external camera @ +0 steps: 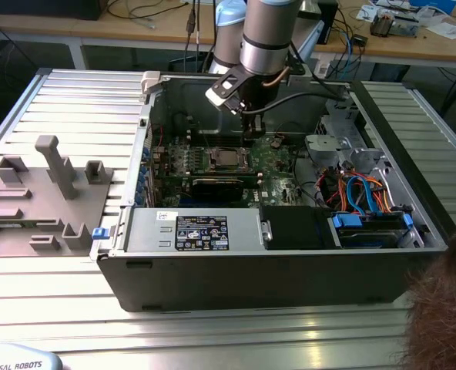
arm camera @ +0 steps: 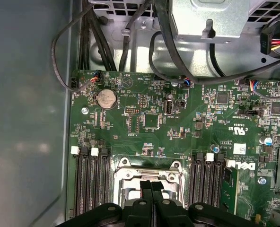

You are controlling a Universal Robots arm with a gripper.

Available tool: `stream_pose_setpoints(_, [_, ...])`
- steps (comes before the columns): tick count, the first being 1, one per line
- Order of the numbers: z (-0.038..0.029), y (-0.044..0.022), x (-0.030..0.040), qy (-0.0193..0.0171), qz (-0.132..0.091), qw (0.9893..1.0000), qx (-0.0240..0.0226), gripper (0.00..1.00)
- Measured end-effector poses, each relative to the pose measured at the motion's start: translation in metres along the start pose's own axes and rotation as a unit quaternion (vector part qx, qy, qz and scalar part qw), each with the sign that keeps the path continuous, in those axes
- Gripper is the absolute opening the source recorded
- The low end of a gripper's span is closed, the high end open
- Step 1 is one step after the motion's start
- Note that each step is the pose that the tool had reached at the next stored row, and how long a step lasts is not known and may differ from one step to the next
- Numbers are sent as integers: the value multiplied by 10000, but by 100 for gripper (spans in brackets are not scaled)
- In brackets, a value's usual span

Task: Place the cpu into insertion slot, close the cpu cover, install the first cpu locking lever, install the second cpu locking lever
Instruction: 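Close the cpu cover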

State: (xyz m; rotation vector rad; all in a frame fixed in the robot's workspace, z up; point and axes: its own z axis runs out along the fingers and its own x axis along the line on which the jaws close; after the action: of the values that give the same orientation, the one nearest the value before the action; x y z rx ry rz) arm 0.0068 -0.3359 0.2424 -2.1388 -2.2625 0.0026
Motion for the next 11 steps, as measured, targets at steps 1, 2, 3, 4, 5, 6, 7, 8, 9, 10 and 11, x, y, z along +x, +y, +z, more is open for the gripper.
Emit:
stream_pose_setpoints(1, [1, -1, 0, 0, 0, 10000, 0, 11])
stream_pose_setpoints(2, [2, -2, 0, 0, 0, 10000, 0, 11])
stream_pose_setpoints(3, [3, -3, 0, 0, 0, 10000, 0, 11])
stream_pose_setpoints(4, [5, -5, -1, 0, 0, 10000, 0, 11])
stream_pose_setpoints(5, [6, -5, -1, 0, 0, 10000, 0, 11])
stream_pose_setpoints(6, [7, -7, -1, 0, 0, 10000, 0, 11])
stream_pose_setpoints(7, [8, -7, -1, 0, 0, 10000, 0, 11])
stream_pose_setpoints(8, [12, -11, -1, 0, 0, 10000, 0, 11])
stream_pose_setpoints(9, [16, -16, -2, 0, 0, 10000, 0, 11])
stream_pose_setpoints(10, [17, -17, -2, 0, 0, 10000, 0, 11])
stream_pose_setpoints(11, [18, -18, -2, 0, 0, 10000, 0, 11])
